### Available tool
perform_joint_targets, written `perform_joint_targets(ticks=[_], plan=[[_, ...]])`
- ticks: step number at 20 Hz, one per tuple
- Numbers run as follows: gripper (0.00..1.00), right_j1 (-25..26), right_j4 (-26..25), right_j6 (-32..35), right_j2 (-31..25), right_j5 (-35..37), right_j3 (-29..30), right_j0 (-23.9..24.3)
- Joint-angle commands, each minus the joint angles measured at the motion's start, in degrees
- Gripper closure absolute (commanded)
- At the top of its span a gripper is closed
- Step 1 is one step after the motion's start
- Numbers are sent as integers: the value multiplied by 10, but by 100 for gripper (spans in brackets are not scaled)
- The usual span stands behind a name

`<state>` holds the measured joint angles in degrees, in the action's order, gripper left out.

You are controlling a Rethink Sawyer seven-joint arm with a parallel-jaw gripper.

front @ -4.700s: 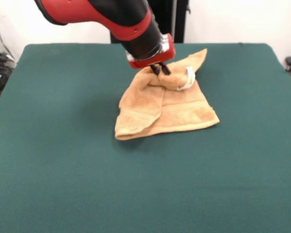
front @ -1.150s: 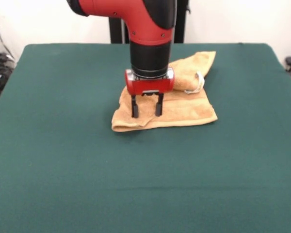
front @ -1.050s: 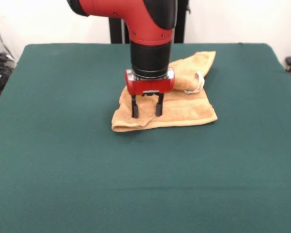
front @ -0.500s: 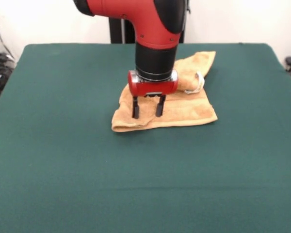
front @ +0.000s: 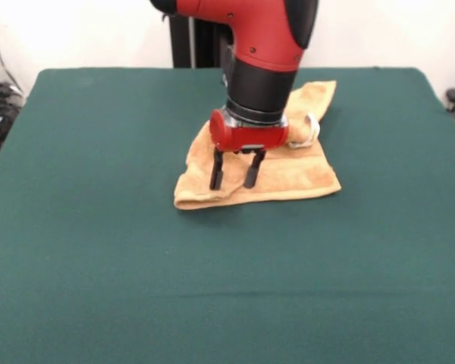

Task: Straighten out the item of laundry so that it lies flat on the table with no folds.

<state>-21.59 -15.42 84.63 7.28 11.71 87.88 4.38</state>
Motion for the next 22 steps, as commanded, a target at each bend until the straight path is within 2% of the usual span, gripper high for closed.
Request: perform_joint_targets(ticks=[1,6,17,22], plan=[[0,18,-16,76,-18,-73,-59,-2],[0,25,-4,69,-59,-41,-61,31],[0,30,-10,66,-66,-36,-60,38],[0,30,5,59,-86,6,-59,56]])
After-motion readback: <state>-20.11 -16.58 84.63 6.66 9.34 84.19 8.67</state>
